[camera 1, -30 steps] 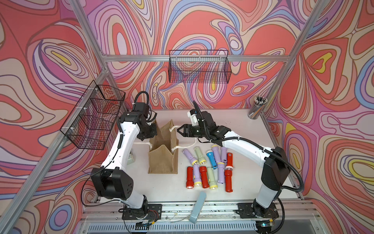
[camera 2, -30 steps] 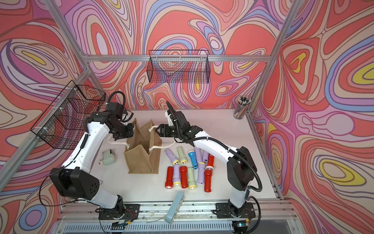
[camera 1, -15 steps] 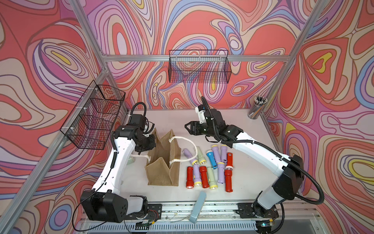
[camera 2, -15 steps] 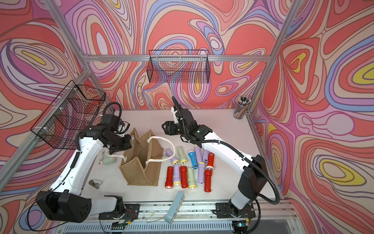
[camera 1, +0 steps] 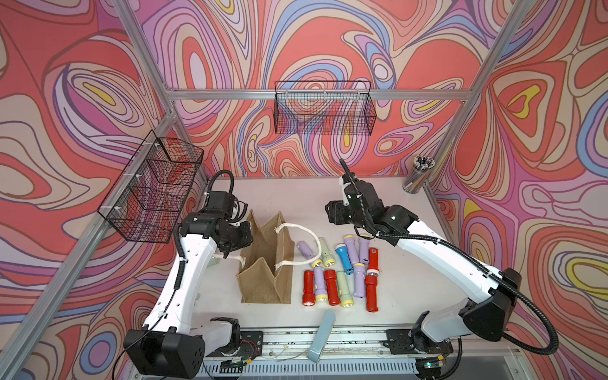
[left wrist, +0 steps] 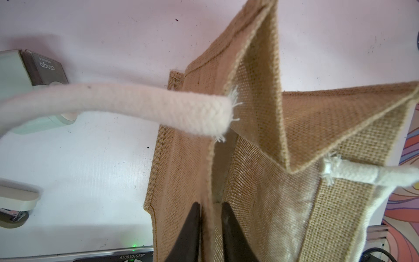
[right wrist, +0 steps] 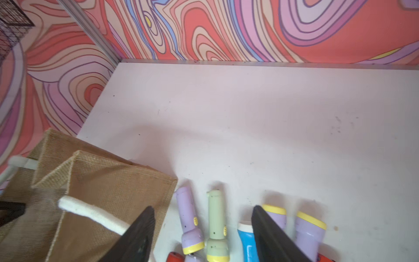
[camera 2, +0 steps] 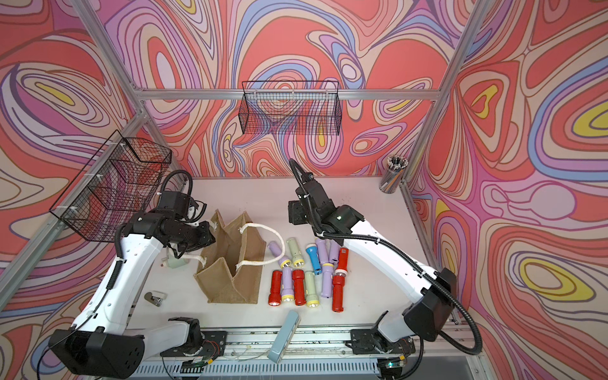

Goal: Put the flashlights into the tote bags
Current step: Move the canvas bag to the center of the board, then pick up the flashlight from the center of the board.

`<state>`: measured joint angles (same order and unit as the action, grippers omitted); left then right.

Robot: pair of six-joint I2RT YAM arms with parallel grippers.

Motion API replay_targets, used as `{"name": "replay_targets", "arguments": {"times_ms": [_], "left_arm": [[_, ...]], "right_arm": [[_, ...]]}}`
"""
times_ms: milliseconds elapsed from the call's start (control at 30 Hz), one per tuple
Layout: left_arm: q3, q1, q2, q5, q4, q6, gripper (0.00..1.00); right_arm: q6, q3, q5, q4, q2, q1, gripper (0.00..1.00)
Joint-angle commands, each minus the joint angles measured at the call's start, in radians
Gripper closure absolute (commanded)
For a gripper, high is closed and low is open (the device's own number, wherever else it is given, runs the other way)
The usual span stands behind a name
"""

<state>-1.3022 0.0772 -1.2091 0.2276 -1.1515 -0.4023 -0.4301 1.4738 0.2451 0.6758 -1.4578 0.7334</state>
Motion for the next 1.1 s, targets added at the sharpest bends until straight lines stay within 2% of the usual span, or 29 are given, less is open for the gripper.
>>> {"name": "replay_targets", "arguments": {"times_ms": [0, 167, 367, 600, 833, 1067], "left_arm": [[-0.005, -0.004, 0.006, -0.01, -0.01, -0.014, 0.74], [0.005, -0.004, -0.008, -0.022, -0.022, 0.005, 0.71], [0.013, -0.005, -0.008, -0.011, -0.027, 0.019, 0.69], [0.033, -0.004, -0.007, -0.004, -0.012, 0.026, 0.69], [0.023, -0.004, 0.006, -0.003, -0.029, 0.036, 0.69], [0.01, -0.004, 0.027, -0.003, -0.043, 0.033, 0.68]], "right_arm": [[-0.012, -0.035, 0.095, 0.141, 0.04, -0.014, 0.29], [-0.106, -0.106, 0.083, 0.246, 0.074, -0.068, 0.3], [-0.236, -0.247, -0.002, 0.345, 0.166, -0.17, 0.3], [-0.257, -0.424, -0.071, 0.327, 0.238, -0.311, 0.37], [-0.201, -0.506, -0.166, 0.216, 0.125, -0.396, 0.39], [-0.168, -0.522, -0.221, 0.133, 0.007, -0.418, 0.4]]}}
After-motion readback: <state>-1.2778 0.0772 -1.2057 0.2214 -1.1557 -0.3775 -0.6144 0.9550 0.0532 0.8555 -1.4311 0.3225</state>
